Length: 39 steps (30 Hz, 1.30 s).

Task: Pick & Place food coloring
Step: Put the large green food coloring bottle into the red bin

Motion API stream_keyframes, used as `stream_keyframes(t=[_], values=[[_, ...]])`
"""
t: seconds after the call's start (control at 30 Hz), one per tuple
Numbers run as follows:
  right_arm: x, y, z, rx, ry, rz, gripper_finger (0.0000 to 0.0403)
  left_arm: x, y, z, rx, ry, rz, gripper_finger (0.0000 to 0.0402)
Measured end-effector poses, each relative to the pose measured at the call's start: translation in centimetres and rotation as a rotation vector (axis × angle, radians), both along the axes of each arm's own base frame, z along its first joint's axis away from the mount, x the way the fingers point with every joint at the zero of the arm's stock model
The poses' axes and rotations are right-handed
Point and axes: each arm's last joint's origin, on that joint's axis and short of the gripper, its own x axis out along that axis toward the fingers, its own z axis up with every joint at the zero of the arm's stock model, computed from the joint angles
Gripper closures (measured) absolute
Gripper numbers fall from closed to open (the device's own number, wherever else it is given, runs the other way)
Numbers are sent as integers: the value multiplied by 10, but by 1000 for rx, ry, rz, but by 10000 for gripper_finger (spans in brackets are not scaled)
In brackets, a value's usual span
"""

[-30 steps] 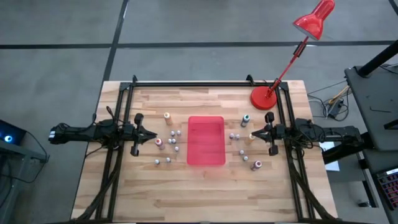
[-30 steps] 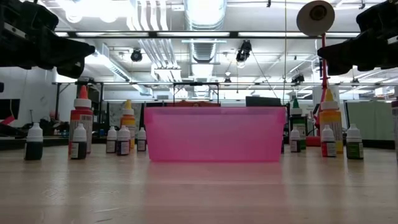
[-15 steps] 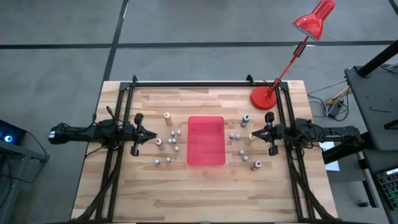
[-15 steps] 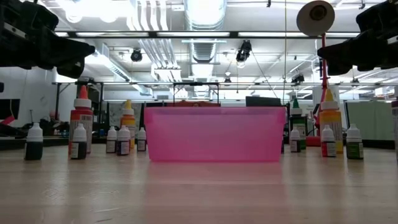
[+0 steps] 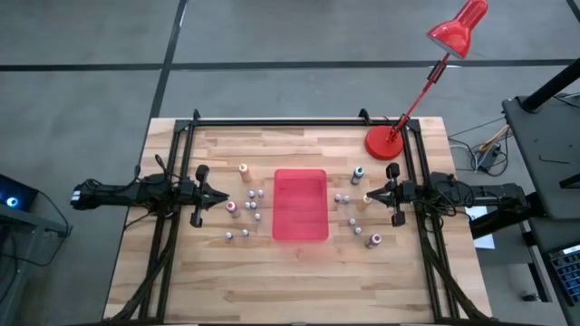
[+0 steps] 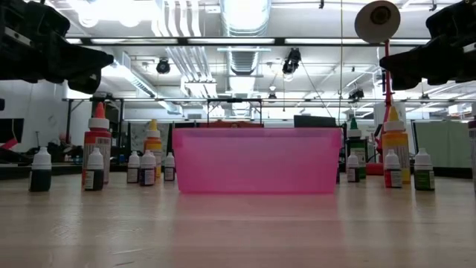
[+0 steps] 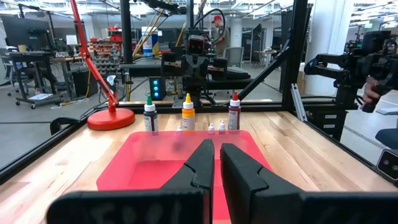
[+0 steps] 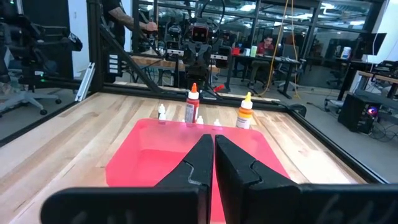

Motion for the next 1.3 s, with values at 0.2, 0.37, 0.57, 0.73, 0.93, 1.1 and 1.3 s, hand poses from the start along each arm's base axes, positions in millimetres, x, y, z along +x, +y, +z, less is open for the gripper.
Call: stream_keyframes(t=[0.2, 0.37, 0.57, 0.73, 0.93, 1.1, 1.3], values=[[0, 0, 0, 3, 0, 0, 394, 0, 0, 0, 0, 0, 0, 399], [0, 0, 0, 3, 1, 0, 394, 0, 0, 0, 0, 0, 0, 399], [0, 0, 0, 2, -1, 1, 394, 0, 0, 0, 0, 0, 0, 399], [0, 0, 2, 1, -26, 0, 394, 0, 0, 0, 0, 0, 0, 399], [-1, 0, 9, 3, -96, 0, 394, 0, 0, 0, 0, 0, 0, 399], [-1, -2, 14, 11, -144, -80, 394, 0, 0, 0, 0, 0, 0, 399], [-1, -4, 25, 29, -256, -145, 394, 0, 0, 0, 0, 0, 0, 399]])
